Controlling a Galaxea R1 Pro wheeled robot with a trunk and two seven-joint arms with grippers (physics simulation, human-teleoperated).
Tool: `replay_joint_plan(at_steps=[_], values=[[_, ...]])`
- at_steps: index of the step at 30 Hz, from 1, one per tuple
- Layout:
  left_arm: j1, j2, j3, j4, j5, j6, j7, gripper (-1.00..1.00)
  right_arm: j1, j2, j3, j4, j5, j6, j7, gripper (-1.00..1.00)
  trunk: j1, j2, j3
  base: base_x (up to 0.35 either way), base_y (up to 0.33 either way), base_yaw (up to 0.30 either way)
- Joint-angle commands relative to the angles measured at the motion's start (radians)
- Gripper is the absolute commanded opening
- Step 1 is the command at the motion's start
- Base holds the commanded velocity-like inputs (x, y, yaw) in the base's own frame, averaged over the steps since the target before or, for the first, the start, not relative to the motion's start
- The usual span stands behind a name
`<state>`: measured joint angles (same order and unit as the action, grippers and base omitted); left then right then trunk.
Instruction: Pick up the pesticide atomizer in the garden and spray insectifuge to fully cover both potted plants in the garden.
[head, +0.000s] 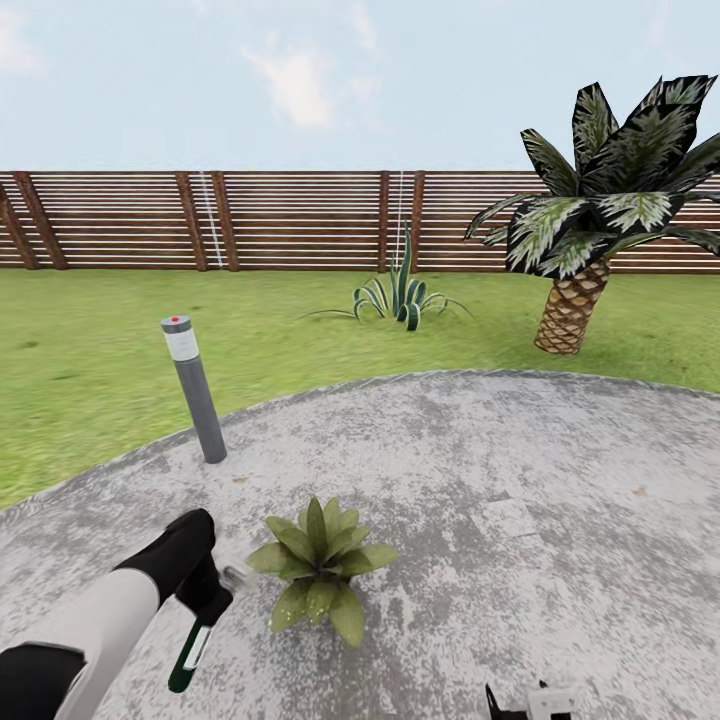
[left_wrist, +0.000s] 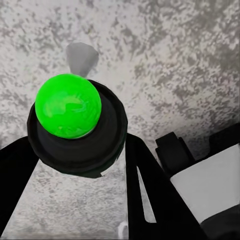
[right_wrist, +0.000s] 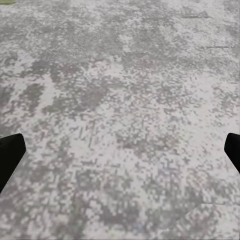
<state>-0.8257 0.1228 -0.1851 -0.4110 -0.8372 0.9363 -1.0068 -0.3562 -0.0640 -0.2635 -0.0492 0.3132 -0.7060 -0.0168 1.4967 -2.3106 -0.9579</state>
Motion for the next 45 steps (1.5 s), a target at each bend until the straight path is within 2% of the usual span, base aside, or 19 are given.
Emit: replay_joint_plan(at_steps=[1, 13, 17, 31, 38, 41, 45], values=[[0.001, 0.002, -0.002, 0.001, -0.008, 0.003, -0.01, -1.0, 0.0, 0.001, -0.008, 0.001, 0.011, -0.006, -0.002, 1.0, 0.0, 0.0, -0.001, 0.0, 0.0, 0.0], [-0.027, 0.004, -0.002, -0.006, -0.011, 0.013, -0.013, -1.0, 0.005, 0.004, -0.008, 0.024, 0.012, -0.007, 0.002, 1.0, 0.0, 0.0, -0.001, 0.0, 0.0, 0.0], [-0.049, 0.01, -0.002, -0.006, -0.025, 0.015, -0.013, -1.0, 0.006, 0.004, -0.008, 0.026, 0.012, -0.007, 0.001, 1.0, 0.0, 0.0, -0.001, 0.0, 0.0, 0.0], [-0.026, 0.013, -0.001, -0.004, -0.039, 0.009, -0.013, -1.0, 0.008, 0.004, -0.008, 0.026, 0.012, -0.007, 0.001, 1.0, 0.0, 0.0, -0.001, 0.0, 0.0, 0.0], [-0.05, 0.006, 0.001, -0.008, -0.037, 0.016, -0.013, -1.0, 0.008, 0.004, -0.008, 0.026, 0.012, -0.007, 0.001, 1.0, 0.0, 0.0, -0.001, 0.0, 0.0, 0.0], [-0.091, 0.003, 0.0, -0.008, -0.035, 0.017, -0.017, -1.0, 0.008, 0.004, -0.008, 0.026, 0.012, -0.007, 0.001, 1.0, 0.0, 0.0, -0.001, 0.0, 0.0, 0.0], [-0.11, 0.007, -0.003, -0.007, -0.034, 0.021, -0.023, -1.0, 0.008, 0.004, -0.008, 0.026, 0.012, -0.007, 0.001, 1.0, 0.0, 0.0, -0.001, 0.0, 0.0, 0.0]])
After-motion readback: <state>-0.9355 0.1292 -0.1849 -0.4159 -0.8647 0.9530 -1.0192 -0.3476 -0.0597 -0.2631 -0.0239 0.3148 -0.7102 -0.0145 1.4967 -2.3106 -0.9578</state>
